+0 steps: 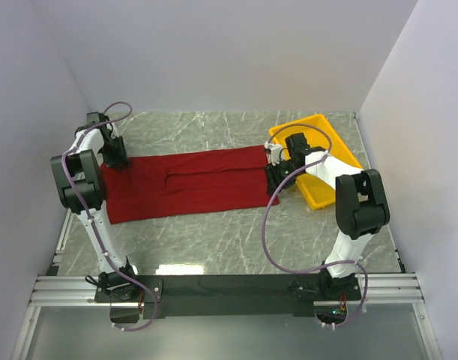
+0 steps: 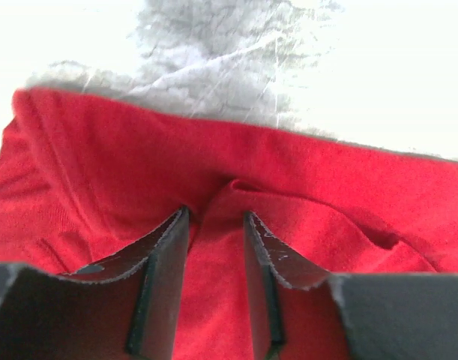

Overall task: Fold and stack the t-shirts
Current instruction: Fold the tshirt

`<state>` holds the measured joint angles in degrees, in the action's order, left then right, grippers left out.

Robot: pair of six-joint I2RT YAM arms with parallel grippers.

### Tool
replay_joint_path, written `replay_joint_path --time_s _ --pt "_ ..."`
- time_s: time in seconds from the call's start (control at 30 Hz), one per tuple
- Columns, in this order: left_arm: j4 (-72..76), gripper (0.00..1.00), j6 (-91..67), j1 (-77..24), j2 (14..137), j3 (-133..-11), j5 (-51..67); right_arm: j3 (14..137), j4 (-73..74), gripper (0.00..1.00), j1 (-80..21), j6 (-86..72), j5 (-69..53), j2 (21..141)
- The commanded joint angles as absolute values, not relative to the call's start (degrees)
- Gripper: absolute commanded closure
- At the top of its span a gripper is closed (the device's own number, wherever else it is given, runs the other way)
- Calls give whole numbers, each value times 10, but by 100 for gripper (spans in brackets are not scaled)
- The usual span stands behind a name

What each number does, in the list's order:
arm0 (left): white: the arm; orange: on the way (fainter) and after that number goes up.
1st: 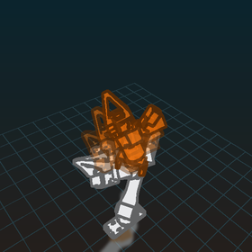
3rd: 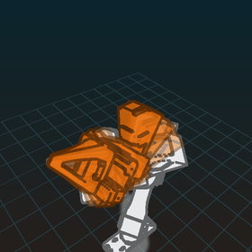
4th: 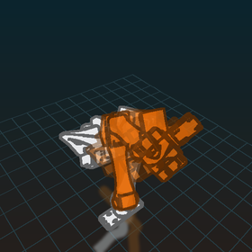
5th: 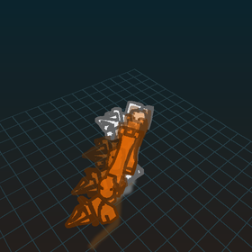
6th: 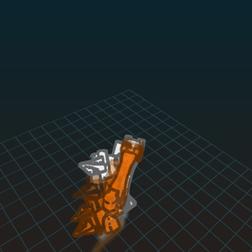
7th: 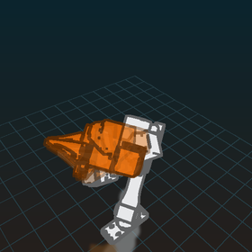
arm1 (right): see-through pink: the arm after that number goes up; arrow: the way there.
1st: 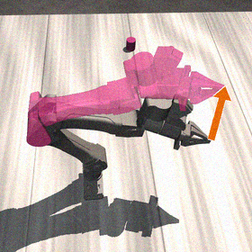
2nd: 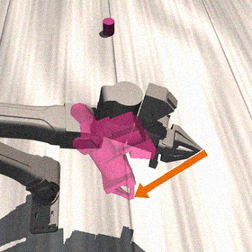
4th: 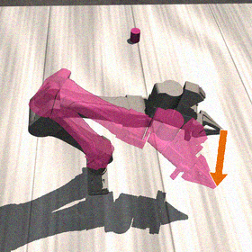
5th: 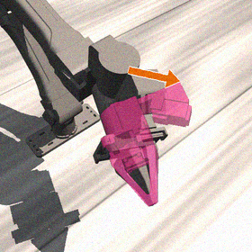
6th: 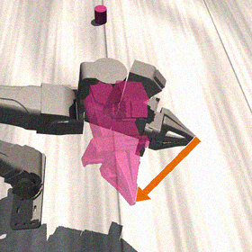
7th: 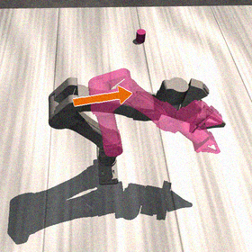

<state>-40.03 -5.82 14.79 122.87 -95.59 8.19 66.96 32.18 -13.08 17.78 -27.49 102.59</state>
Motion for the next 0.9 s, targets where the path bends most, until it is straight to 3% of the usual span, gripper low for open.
replay_joint_path --time_s 0.0,0.13,0.23,0.3,0.87 --pt "-411 60 -40 142 1240 -991 86 693 330 49 -128 174 -271 1031" --pt "-417 71 -38 143 1248 -1008 91 692 330 49 -127 172 -270 1029" --pt "-426 85 -37 142 1252 -1019 97 691 329 49 -128 171 -269 1033" --pt "-430 99 -40 143 1244 -1022 92 693 329 49 -127 171 -268 1034" --pt "-407 99 -57 161 1205 -995 46 692 326 49 -127 173 -266 1041"
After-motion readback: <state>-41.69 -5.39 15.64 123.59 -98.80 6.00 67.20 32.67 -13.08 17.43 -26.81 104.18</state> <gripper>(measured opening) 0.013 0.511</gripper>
